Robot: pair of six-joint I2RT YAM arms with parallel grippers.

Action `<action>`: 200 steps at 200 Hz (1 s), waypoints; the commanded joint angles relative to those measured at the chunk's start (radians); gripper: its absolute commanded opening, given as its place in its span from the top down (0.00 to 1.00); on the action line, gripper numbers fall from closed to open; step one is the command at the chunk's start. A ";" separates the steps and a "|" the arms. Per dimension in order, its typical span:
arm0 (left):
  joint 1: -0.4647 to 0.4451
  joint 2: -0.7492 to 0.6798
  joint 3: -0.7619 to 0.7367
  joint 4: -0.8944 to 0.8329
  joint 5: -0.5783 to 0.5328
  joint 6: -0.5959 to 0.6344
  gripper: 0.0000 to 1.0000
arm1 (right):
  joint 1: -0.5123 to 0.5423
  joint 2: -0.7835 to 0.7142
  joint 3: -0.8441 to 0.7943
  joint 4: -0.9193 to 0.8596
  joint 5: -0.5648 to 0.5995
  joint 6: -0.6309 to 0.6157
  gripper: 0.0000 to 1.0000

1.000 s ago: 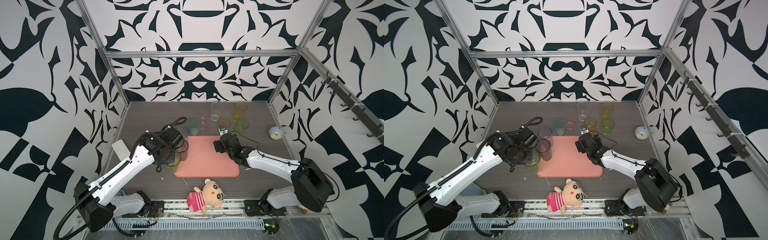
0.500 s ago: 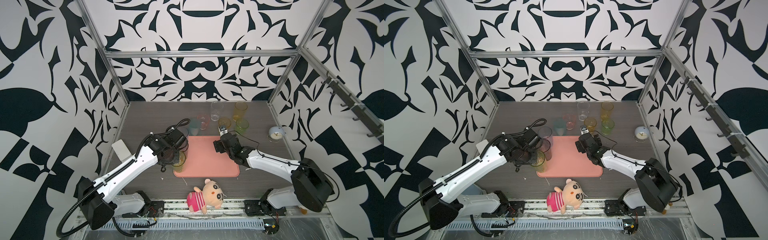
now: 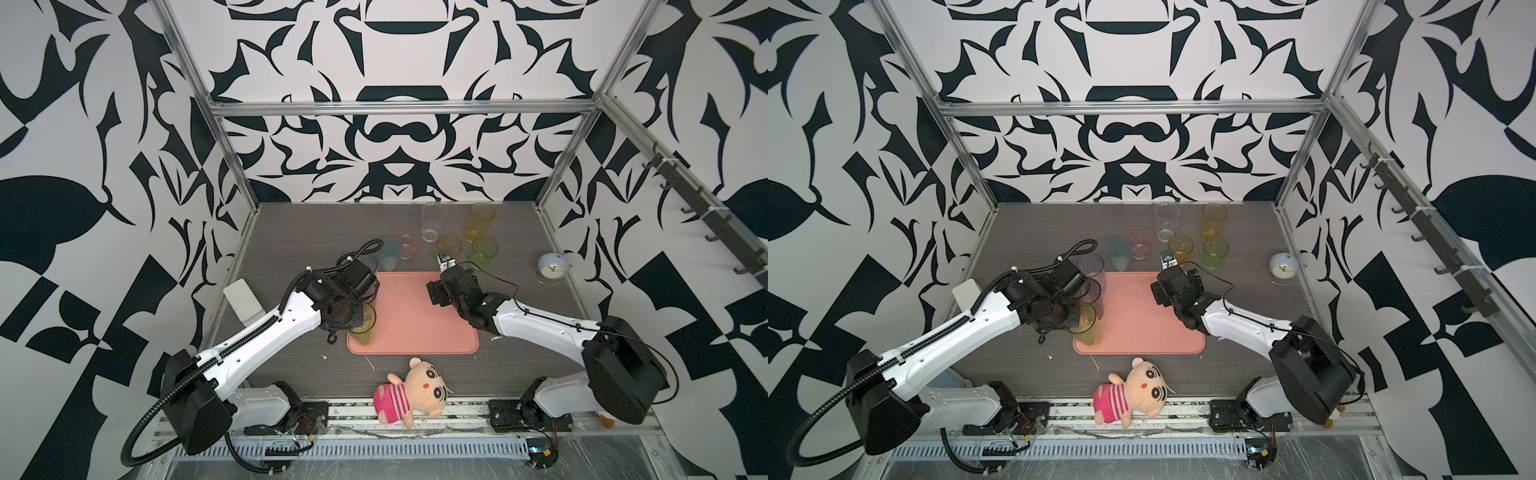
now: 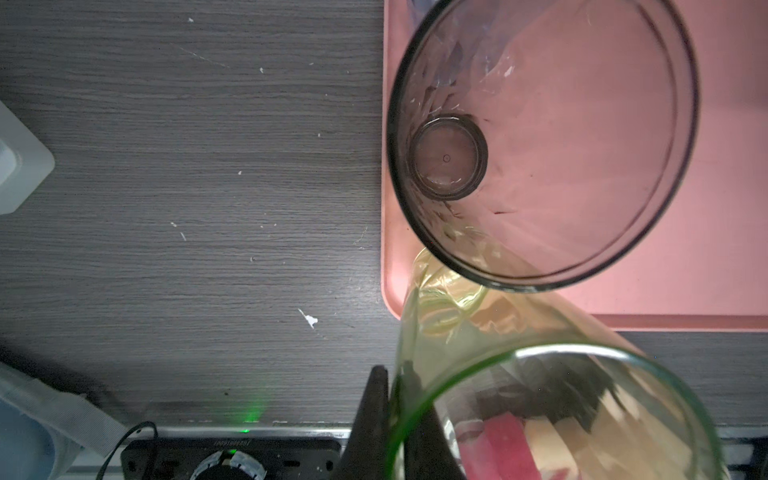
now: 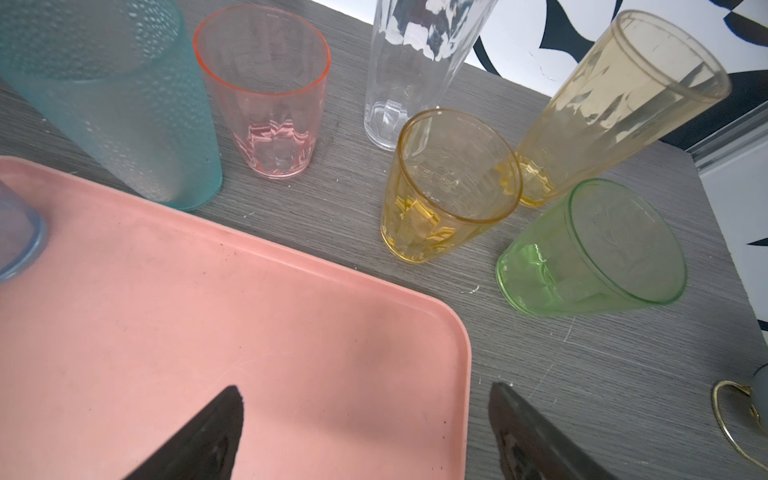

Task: Place the glasses into the tray
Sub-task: 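Hold the green glass on the tray with the left gripper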

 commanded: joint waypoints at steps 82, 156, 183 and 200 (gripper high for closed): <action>-0.003 0.063 -0.005 -0.012 -0.012 -0.004 1.00 | 0.004 0.007 0.049 0.000 0.023 0.013 0.05; -0.004 0.058 -0.012 -0.009 0.001 -0.015 0.91 | 0.005 0.004 0.049 -0.002 0.023 0.013 0.05; -0.004 0.044 0.006 -0.026 -0.003 -0.014 0.87 | 0.005 0.003 0.049 -0.003 0.023 0.014 0.05; -0.003 0.040 0.020 -0.038 -0.012 -0.013 0.85 | 0.003 0.000 0.047 -0.004 0.024 0.015 0.05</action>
